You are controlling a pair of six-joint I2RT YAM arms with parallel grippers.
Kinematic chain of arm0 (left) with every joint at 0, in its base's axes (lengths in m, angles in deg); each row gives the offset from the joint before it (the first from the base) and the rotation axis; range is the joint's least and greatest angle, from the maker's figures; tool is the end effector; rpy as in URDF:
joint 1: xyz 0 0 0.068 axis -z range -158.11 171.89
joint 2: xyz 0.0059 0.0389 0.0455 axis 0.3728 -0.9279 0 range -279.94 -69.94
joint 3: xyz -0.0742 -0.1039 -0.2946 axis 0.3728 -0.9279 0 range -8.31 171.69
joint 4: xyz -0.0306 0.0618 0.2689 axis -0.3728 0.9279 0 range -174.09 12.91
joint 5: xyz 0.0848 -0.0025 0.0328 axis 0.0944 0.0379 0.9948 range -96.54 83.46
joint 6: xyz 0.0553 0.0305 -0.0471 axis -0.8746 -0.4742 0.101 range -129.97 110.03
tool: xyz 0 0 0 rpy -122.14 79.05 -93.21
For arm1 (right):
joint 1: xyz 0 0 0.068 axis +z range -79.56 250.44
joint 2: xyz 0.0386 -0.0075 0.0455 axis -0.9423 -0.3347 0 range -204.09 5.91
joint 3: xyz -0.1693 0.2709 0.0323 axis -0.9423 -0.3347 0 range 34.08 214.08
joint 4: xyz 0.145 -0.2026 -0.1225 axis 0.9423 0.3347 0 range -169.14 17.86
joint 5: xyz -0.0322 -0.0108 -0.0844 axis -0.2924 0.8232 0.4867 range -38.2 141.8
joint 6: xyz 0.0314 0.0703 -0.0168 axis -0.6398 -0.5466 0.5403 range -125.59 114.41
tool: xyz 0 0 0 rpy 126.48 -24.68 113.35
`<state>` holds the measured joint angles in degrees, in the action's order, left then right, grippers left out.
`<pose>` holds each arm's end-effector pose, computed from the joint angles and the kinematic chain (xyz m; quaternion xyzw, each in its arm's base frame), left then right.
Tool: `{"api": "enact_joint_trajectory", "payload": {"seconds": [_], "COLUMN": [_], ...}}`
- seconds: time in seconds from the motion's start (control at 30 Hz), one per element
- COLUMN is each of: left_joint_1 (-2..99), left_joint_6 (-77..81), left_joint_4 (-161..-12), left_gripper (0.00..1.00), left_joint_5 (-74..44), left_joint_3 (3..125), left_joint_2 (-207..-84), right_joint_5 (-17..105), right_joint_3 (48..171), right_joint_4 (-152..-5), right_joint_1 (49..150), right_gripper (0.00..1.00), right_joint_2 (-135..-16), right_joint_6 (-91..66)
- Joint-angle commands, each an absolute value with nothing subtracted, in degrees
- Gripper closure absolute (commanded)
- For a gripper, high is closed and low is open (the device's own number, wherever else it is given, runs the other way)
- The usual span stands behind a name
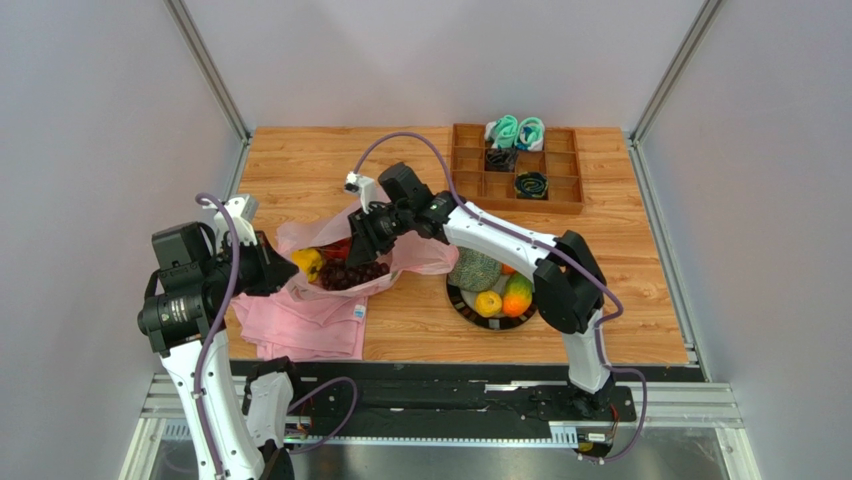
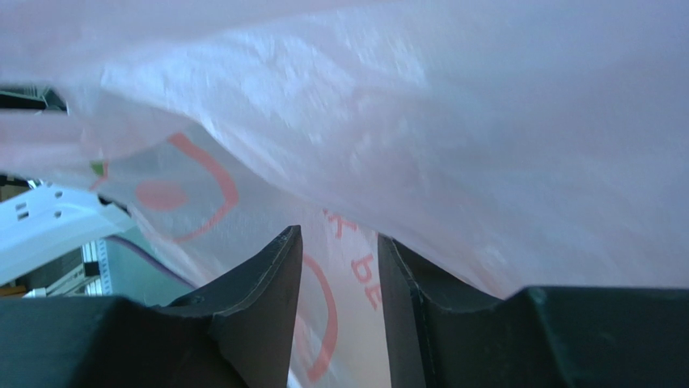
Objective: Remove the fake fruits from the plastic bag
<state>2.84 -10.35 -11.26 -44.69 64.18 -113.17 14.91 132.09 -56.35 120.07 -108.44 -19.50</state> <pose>0.0921 -0.0124 0.4212 -0.0137 0.8780 -0.2332 0.4179 0.3042 0.4202 0.3023 -0.3920 0.7737 0.4575 0.1960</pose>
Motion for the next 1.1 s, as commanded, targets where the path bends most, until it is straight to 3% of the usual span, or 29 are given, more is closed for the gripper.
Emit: {"api": "enact_joint_trajectory", "payload": {"seconds": [0.0,0.17,0.3,0.53,0.67,0.73,1.07], "left_joint_1": [1.8,1.8,1.7,1.8,1.7,1.8,1.7], "left_joint_6": [-12.5,-12.4,-12.3,-7.9,-9.3,-11.7,-17.3], "left_joint_4": [-3.2,0.0,0.2,0.7,3.1,4.6,7.8], "left_gripper": [1.00,1.00,1.00,1.00,1.00,1.00,1.00], "left_joint_5": [-46.5,-46.3,-46.1,-34.8,-39.0,-44.6,-56.1], "left_joint_3": [65.5,62.5,60.2,61.0,62.5,63.2,62.1], "left_joint_2": [-114.5,-113.6,-111.9,-109.6,-111.0,-111.7,-113.5], "right_joint_5": [18.6,25.7,27.8,33.0,36.8,37.5,47.3], "right_joint_3": [138.7,136.1,140.8,145.8,148.5,150.0,159.6], "right_joint_4": [-62.0,-73.0,-73.6,-75.7,-75.1,-75.9,-71.2], "right_joint_1": [122.2,125.1,126.7,129.3,129.3,129.2,129.3], "right_gripper": [0.55,0.38,0.26,0.18,0.13,0.00,0.00], "right_joint_2": [-112.6,-116.2,-121.1,-127.4,-130.9,-132.7,-141.4], "right_joint_6": [-26.8,-29.8,-30.5,-31.4,-33.7,-34.1,-41.9]}}
